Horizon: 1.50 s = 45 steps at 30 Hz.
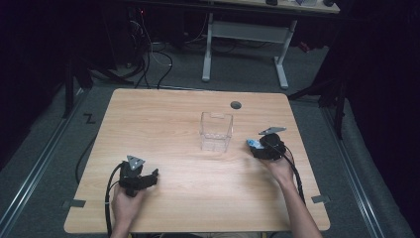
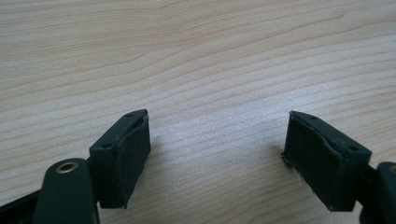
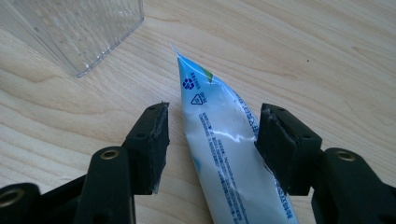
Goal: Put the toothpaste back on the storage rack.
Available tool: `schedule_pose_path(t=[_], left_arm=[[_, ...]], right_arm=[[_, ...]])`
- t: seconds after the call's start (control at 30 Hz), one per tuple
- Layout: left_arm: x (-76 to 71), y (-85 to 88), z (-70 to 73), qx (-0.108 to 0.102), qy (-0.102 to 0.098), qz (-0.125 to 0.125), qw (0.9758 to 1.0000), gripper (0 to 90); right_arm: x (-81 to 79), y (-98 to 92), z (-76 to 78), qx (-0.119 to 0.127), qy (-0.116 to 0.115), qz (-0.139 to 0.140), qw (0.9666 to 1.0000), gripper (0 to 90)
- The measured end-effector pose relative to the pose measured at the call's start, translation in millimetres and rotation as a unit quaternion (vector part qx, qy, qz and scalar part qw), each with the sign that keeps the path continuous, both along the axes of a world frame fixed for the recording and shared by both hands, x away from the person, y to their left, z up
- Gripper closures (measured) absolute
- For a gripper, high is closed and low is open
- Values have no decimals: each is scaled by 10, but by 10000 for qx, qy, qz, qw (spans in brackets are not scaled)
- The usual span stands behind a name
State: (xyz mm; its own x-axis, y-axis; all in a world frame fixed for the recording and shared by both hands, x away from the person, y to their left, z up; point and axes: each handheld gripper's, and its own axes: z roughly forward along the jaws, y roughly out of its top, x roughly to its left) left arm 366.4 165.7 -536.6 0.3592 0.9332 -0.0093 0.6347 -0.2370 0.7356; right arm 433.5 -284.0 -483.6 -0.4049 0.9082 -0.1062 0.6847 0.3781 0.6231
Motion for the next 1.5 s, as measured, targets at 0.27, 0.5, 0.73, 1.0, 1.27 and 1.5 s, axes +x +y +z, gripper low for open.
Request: schedule_pose_path(t=[0.27,0.5,0.73,1.0,1.27,1.5], left_arm=[[0,1,0,1,0,-4,10000,230],[0,1,0,0,0,-3,10000,230],[0,1,0,-1,0,-2,10000,230],[0,1,0,0,0,-4,10000,230],[0,1,0,2,0,-6,10000,229],[0,1,0,0,-2,-7,10000,229]], right_arm=[[68,68,1,-271,14,15,9996,435],[155,67,-16,-507,143,-74,9986,418],[235,47,-59,-680,233,-182,9973,420],[296,6,-165,-744,461,-236,9959,489],[304,14,-161,-906,411,-169,9949,586],[357,27,-162,-1089,444,-192,9929,604]])
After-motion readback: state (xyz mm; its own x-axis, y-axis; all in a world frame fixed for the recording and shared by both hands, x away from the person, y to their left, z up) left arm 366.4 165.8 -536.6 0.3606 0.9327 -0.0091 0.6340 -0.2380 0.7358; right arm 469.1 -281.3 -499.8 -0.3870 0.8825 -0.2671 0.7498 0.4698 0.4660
